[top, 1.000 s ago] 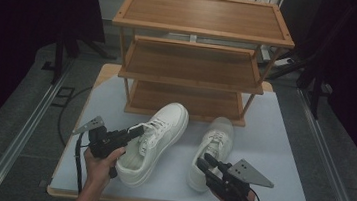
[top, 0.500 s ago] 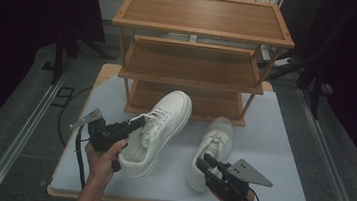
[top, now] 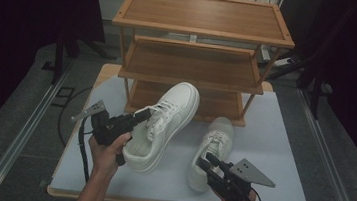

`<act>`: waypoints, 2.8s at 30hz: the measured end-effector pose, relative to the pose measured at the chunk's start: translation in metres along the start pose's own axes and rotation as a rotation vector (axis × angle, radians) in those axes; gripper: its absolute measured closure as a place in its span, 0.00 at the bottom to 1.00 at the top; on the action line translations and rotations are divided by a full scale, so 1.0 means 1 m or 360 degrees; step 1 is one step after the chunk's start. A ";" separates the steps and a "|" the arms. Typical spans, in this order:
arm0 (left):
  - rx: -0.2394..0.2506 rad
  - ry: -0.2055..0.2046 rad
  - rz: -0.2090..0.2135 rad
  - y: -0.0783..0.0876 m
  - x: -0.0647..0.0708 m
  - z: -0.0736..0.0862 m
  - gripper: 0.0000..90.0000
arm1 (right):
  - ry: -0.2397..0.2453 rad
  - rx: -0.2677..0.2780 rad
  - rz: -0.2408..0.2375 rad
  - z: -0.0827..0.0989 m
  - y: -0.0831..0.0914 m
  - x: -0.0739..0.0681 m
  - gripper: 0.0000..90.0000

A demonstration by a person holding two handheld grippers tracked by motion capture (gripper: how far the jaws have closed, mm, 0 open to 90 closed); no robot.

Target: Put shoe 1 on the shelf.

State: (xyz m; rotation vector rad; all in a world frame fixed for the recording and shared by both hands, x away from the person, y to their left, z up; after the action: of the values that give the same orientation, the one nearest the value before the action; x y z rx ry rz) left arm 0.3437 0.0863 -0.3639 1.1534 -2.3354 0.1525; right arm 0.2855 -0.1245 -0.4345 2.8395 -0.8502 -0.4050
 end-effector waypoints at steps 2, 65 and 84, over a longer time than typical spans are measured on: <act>0.0006 -0.0004 0.0004 0.000 0.001 -0.003 0.91 | -0.0012 0.0002 -0.0006 0.000 0.000 0.000 0.73; 0.0128 0.0137 -0.0204 -0.091 0.006 -0.081 0.92 | -0.0021 0.0017 -0.0036 -0.002 0.001 -0.001 0.71; 0.0225 0.0150 -0.0462 -0.121 -0.024 -0.104 0.91 | -0.0030 0.0028 -0.0037 -0.003 0.004 -0.001 0.71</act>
State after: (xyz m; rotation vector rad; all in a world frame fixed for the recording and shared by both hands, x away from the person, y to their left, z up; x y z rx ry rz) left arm 0.4908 0.0610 -0.3023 1.5062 -2.0760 0.2636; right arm 0.2832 -0.1273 -0.4310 2.8683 -0.8290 -0.4299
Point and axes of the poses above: each handheld gripper's, and its own axes: y roughly backward along the jaws, z roughly out of its underside, x roughly to its right, the point moved 10 cm from there along -y, roughly forward along the jaws, and after that the axes turned 14 degrees about -z, right-handed, at the moved point
